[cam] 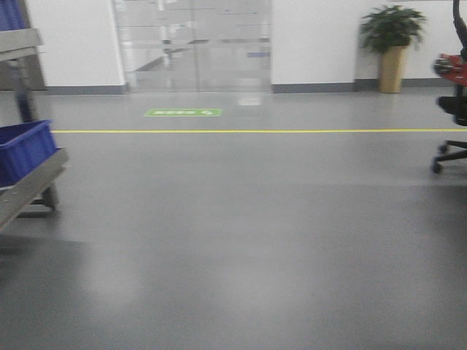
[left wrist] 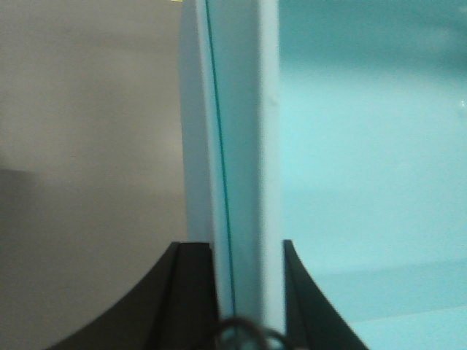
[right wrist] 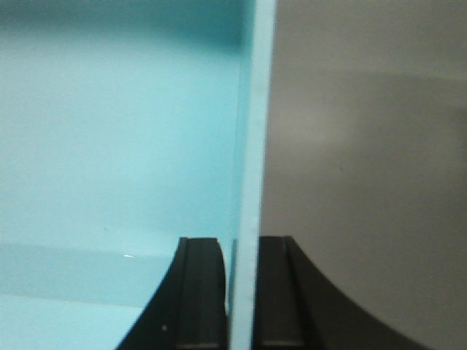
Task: Move two blue bins to right shelf middle
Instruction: 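Drive the base away down the aisle carrying the teal bin, then drive the base up to the facing roller shelf, holding the bin, then raise the held teal bin with both grippers above the upper shelf rail, then lower the teal bin onto the upper rollers and open both grippers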
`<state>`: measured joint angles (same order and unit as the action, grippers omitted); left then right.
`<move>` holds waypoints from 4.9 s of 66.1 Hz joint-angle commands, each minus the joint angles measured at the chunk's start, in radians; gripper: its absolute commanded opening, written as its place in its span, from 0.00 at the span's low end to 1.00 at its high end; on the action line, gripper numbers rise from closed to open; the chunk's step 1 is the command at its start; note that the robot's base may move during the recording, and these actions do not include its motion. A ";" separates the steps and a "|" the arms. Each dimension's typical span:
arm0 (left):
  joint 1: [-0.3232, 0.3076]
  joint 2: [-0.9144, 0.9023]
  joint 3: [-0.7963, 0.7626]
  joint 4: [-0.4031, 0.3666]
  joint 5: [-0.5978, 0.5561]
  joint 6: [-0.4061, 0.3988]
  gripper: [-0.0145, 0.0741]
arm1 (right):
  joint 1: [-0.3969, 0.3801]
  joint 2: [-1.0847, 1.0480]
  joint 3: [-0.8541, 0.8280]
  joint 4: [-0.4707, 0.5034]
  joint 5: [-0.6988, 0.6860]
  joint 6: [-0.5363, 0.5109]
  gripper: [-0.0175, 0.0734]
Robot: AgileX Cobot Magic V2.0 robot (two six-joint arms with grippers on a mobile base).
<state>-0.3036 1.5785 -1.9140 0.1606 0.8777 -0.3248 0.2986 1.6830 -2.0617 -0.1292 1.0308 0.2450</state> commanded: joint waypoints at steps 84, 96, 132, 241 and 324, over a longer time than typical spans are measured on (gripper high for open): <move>-0.009 -0.023 -0.020 -0.037 -0.142 0.012 0.04 | 0.005 -0.009 -0.012 0.018 -0.083 -0.011 0.01; -0.009 -0.023 -0.020 -0.037 -0.142 0.012 0.04 | 0.005 -0.009 -0.012 0.018 -0.083 -0.011 0.01; -0.009 -0.023 -0.020 -0.037 -0.142 0.012 0.04 | 0.005 -0.009 -0.012 0.018 -0.083 -0.011 0.01; -0.009 -0.023 -0.020 -0.041 -0.209 0.012 0.04 | 0.005 -0.009 -0.012 0.018 -0.104 -0.011 0.01; -0.009 0.174 0.131 -0.016 0.031 0.010 0.51 | 0.005 0.226 -0.010 0.047 0.113 0.111 0.47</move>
<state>-0.3036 1.7653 -1.7510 0.1669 0.9564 -0.3245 0.2942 1.9249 -2.0548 -0.1042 1.1940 0.3513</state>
